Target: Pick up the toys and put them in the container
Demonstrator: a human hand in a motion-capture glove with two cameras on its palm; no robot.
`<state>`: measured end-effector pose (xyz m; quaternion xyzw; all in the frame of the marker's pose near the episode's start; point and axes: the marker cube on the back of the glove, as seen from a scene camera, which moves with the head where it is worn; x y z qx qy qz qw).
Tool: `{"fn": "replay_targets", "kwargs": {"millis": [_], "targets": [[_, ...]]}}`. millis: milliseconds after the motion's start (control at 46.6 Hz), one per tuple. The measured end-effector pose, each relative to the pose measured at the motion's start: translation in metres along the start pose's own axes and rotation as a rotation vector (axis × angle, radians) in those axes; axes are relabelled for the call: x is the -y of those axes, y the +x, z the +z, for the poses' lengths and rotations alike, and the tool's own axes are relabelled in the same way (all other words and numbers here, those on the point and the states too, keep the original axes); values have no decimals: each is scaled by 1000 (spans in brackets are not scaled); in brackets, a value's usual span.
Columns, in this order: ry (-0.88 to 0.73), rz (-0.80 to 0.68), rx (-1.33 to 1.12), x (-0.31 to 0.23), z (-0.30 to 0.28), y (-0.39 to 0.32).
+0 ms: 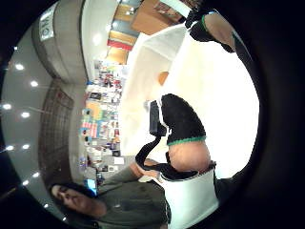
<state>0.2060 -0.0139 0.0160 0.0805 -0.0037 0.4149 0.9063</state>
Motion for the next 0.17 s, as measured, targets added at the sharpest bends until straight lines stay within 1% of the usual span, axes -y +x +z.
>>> {"fn": "replay_targets", "kwargs": {"millis": [171], "targets": [[33,21,-15,-10,12,24]]}}
